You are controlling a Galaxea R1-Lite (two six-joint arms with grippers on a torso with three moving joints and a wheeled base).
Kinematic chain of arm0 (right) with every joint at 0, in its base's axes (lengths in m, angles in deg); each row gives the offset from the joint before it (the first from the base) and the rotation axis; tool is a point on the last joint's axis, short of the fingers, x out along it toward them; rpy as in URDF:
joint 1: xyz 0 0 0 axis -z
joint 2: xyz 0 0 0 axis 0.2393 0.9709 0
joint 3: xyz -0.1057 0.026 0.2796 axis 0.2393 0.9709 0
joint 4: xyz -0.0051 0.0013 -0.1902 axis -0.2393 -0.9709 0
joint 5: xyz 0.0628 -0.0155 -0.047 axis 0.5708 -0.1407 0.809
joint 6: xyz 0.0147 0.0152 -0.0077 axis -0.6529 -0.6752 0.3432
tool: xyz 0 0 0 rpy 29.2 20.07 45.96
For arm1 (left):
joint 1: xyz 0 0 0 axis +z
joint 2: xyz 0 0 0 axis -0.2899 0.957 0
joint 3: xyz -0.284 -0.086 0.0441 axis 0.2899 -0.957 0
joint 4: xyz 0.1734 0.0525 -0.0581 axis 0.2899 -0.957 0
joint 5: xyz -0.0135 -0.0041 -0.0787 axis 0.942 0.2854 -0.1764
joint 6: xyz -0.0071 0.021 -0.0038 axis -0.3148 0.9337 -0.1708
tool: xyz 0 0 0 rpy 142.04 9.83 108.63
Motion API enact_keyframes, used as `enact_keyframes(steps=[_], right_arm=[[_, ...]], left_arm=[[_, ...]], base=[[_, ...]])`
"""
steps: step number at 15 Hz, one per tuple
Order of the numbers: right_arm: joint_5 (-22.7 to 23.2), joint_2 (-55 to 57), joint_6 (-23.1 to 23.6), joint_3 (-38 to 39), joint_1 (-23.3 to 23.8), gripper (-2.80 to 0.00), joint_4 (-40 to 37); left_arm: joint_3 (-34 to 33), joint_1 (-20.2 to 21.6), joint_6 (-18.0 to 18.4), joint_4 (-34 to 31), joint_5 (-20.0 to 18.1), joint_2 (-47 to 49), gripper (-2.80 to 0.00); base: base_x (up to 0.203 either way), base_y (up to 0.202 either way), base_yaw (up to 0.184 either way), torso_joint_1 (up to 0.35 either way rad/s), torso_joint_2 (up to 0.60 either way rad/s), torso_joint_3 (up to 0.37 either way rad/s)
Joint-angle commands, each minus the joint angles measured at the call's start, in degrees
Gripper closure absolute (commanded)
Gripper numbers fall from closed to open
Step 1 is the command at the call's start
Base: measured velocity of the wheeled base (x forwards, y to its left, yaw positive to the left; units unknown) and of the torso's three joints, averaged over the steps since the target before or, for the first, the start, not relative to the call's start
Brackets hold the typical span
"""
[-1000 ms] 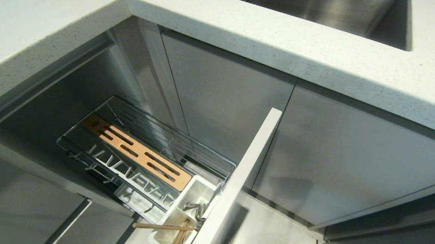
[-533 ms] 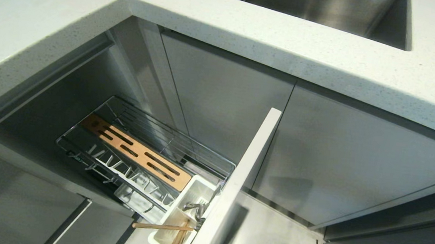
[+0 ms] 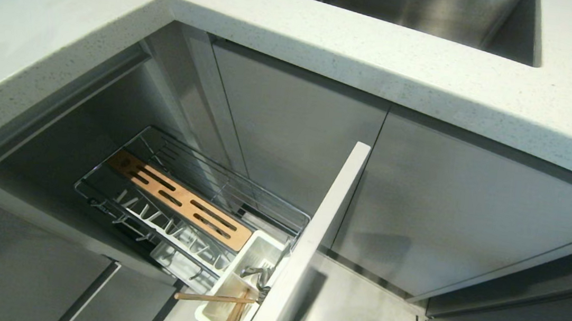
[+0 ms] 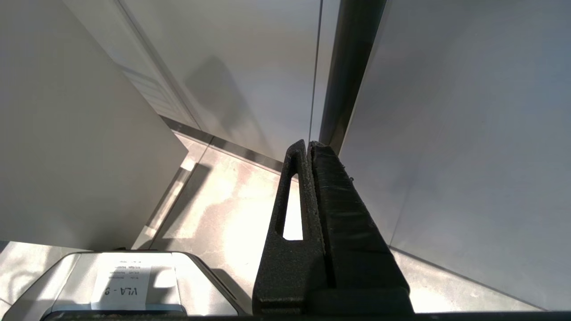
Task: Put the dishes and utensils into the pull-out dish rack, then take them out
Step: Take the chopsticks out of the cupboard
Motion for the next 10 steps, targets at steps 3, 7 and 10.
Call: enact_keyframes(steps=[3,7,10], right_arm=[[0.0,0.0,0.0,0.1,0.0,0.0,0.0],[0.0,0.0,0.0,0.1,0.0,0.0,0.0],[0.0,0.0,0.0,0.1,0.0,0.0,0.0]], left_arm=[[0.5,-15.4,-0.8,-3.9,6.4,9.1,0.0],[0.1,-30.8,-2.4,-15.1,9.2,13.1,0.0],[0.2,-33.7,-2.2,-21.5,9.3,15.4,0.0]], base=[[0.0,0.0,0.0,0.0,0.0,0.0],[0.0,0.0,0.0,0.0,0.0,0.0],[0.0,0.0,0.0,0.0,0.0,0.0]])
